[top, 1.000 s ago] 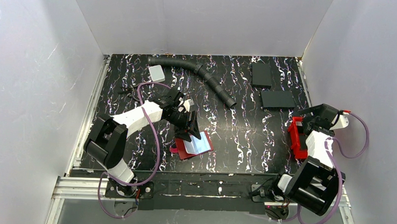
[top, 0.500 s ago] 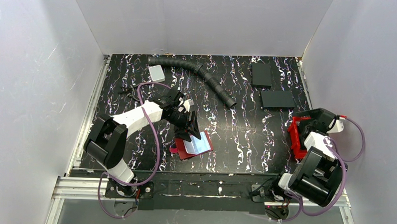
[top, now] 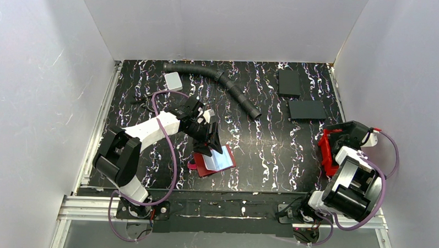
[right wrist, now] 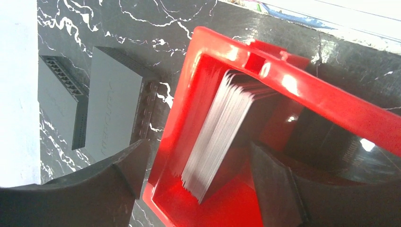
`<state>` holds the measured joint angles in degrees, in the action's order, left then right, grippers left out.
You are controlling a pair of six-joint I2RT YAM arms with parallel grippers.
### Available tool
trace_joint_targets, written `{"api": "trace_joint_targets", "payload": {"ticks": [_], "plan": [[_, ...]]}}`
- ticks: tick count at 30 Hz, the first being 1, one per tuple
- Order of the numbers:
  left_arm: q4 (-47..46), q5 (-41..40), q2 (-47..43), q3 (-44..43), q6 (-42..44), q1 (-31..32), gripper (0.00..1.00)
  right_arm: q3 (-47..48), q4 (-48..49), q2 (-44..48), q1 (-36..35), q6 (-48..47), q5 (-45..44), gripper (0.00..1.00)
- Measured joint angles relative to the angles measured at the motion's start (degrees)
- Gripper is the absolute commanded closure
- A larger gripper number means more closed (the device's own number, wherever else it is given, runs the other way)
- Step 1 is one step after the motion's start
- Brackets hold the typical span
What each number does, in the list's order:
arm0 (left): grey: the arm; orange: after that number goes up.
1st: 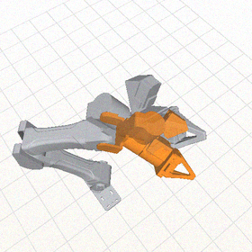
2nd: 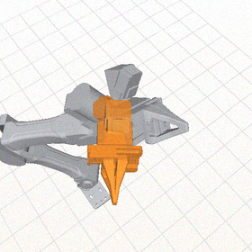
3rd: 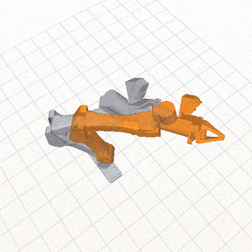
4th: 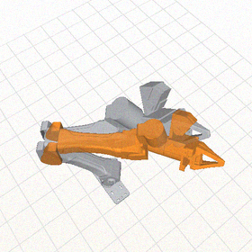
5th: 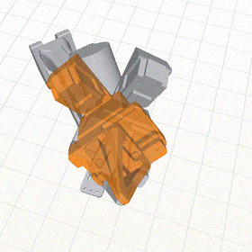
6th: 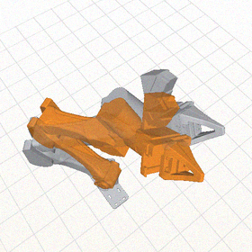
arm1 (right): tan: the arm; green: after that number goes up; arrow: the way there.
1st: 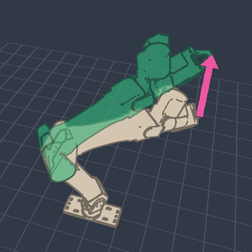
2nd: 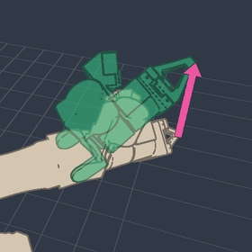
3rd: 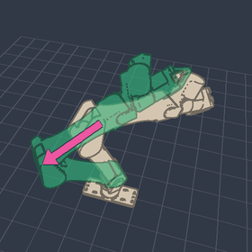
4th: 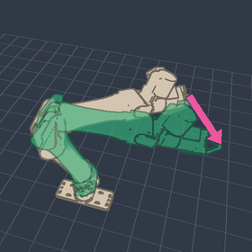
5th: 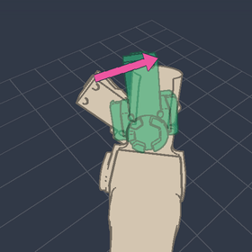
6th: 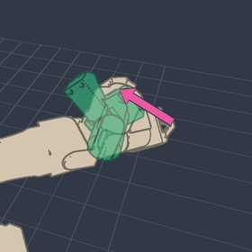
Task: Put the credit cards into the card holder
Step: Pick up the credit card from the storage box.
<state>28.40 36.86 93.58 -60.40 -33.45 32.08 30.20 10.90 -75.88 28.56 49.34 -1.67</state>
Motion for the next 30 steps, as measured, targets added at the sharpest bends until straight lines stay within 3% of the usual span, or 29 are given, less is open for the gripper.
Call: {"api": "trace_joint_targets", "payload": {"ticks": [17, 30], "plan": [[-0.02, 0.02, 0.74, -0.46, 0.00, 0.00, 0.43, 0.57, -1.07, 3.28, 0.07, 0.26, 0.79, 0.47], [-0.04, 0.02, 0.74, -0.46, 0.02, 0.04, 0.43, 2.03, -3.48, 3.98, 0.15, 0.17, 0.28, 0.86]]}}
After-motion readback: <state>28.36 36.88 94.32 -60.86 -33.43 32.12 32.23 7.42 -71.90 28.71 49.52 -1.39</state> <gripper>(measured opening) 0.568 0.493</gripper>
